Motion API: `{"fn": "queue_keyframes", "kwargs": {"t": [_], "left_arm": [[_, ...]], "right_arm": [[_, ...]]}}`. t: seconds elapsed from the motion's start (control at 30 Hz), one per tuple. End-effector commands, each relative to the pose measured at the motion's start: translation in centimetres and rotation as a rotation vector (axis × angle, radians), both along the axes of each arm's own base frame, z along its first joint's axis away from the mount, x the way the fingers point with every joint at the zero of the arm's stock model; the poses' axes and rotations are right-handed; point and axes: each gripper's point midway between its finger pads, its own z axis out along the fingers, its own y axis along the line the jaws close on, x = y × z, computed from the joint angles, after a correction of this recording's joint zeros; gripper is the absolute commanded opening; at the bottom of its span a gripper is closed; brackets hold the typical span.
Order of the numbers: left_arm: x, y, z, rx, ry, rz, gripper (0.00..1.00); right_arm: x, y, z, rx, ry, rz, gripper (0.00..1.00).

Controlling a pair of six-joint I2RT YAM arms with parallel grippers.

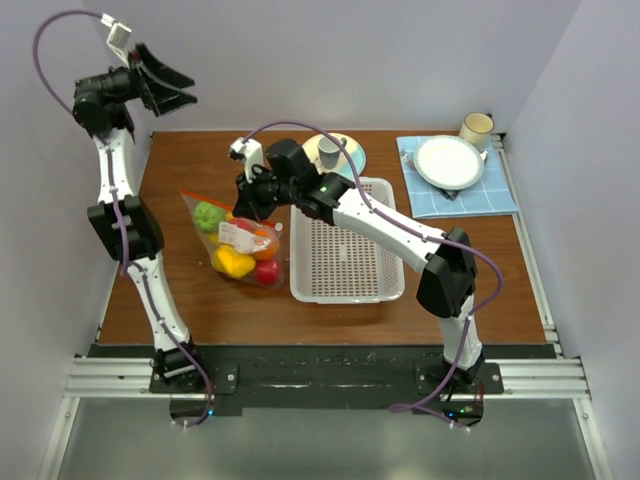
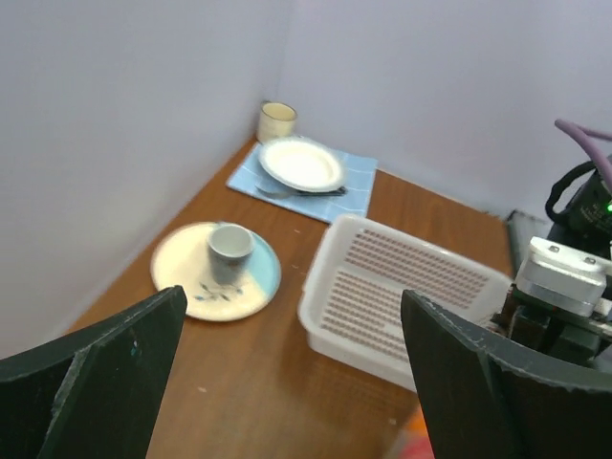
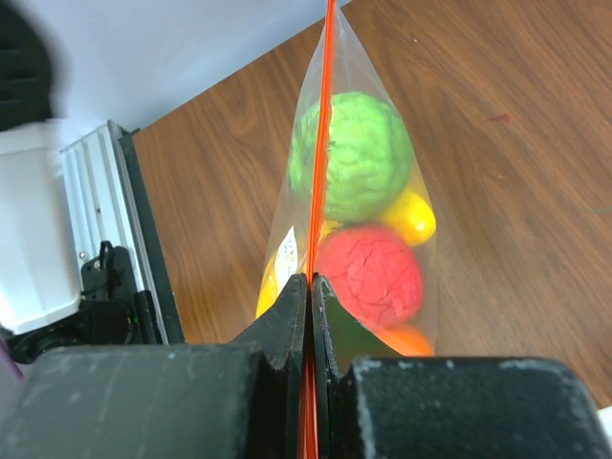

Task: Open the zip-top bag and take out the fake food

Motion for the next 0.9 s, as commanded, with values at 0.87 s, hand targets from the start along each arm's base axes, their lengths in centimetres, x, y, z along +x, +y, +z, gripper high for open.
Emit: {"fn": "queue_keyframes", "kwargs": {"t": [0.87], "left_arm": [[-7.4,1.0,-8.2,0.505,-0.324,0.107,0.97]], "right_arm": [[-2.9,-1.1,5.9,0.137,-0.125,0.016,0.0]]}}
